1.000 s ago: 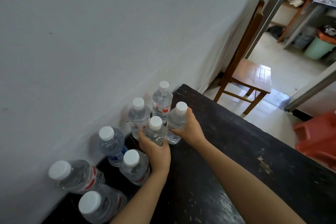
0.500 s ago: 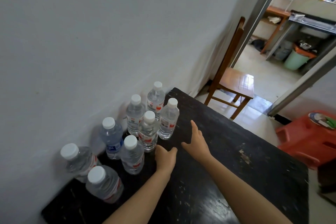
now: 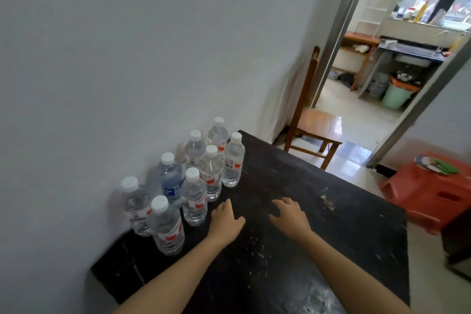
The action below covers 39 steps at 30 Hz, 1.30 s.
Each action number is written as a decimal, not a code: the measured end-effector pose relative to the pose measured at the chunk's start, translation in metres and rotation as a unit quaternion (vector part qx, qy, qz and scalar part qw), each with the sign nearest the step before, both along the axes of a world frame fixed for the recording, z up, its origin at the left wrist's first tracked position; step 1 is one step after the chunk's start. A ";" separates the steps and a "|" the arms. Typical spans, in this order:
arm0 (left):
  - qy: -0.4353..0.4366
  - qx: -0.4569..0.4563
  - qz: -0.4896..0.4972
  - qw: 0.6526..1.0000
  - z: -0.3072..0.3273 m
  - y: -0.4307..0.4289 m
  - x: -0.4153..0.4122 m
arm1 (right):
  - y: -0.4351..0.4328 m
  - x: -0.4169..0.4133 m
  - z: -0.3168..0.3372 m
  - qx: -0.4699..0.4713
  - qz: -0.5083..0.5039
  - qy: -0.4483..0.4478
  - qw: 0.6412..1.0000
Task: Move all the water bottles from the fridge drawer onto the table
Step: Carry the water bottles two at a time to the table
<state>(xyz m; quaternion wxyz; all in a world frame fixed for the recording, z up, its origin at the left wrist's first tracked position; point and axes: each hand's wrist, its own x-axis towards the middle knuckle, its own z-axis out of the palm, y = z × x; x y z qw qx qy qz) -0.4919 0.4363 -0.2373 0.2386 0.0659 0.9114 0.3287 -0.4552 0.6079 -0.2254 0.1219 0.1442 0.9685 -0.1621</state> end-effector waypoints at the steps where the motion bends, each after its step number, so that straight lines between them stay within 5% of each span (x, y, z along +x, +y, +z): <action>1: 0.012 -0.015 -0.017 1.000 0.000 -0.005 0.007 | 0.000 0.006 0.000 0.007 0.006 -0.005 1.000; 10: 0.176 -0.215 -0.179 0.944 0.006 -0.045 0.053 | 0.005 0.056 -0.004 0.015 -0.007 0.033 0.999; 16: 0.220 -0.224 -0.205 0.927 0.010 -0.052 0.055 | 0.002 0.085 -0.004 0.055 -0.022 0.064 0.996; 28: 0.317 -0.112 -0.278 0.900 0.019 -0.104 0.028 | -0.064 0.137 0.014 0.103 -0.094 0.079 0.987; 39: 0.397 0.067 -0.402 0.823 0.051 -0.103 0.040 | -0.150 0.252 0.062 0.183 -0.268 0.162 0.932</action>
